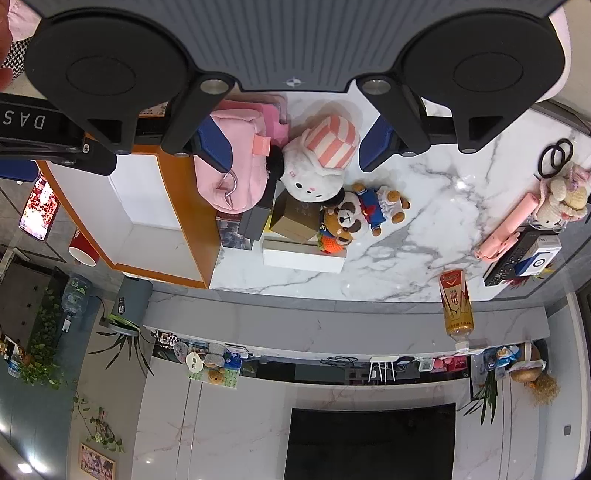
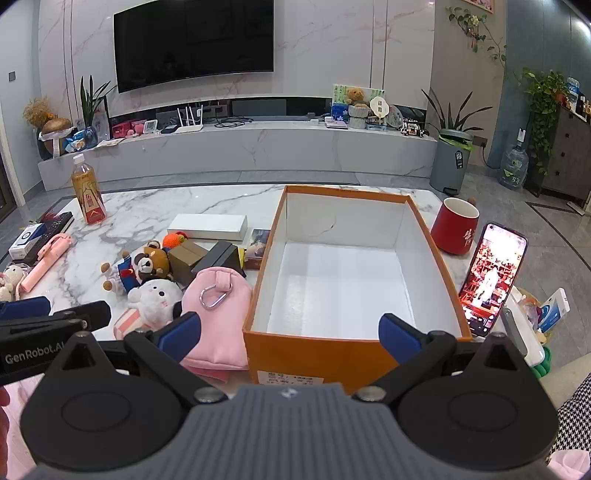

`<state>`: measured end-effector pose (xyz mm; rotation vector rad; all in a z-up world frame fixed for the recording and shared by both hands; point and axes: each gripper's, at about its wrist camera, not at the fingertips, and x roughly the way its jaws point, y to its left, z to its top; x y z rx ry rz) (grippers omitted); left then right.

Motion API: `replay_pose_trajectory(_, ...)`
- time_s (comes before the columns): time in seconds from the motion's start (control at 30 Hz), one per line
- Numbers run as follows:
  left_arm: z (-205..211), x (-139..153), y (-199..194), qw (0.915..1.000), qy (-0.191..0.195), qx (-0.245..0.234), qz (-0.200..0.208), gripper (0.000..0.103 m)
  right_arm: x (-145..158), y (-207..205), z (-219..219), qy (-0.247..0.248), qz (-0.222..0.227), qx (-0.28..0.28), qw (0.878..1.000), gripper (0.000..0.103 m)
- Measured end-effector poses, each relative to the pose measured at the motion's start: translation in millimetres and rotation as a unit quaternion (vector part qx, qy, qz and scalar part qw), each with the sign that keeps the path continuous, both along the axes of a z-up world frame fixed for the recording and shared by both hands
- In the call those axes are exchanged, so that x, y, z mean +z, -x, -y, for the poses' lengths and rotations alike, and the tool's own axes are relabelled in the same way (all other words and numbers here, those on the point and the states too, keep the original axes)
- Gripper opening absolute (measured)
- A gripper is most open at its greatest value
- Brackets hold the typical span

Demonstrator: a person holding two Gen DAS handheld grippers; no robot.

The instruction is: Organize objects

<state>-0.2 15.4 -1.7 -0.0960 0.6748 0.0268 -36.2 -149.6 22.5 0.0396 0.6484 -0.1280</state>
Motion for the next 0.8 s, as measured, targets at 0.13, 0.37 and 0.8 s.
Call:
replay_pose_trajectory(0.13,0.6,-2.6,0.0,1.0,-0.003,-0.001,-0.004,0.089,-0.5,-1.5,-0.9,-0.001,-0.004,-0.002,1.0,0.102)
replay_pose_trajectory(0.37,4.4,-4.5,1.8,0.9998,-0.015,-0.009,-0.006,0.089,-2.7,-2.8,-2.5,-0.003,-0.008,-0.001,1.0,0.102)
replay_pose_trajectory(0.8,0.3,-4.9,2.4,0.9998,-0.013,-0.008,-0.011,0.089,-3.8,-3.0,-4.3,-0.007,-0.01,0.002,1.0,0.102)
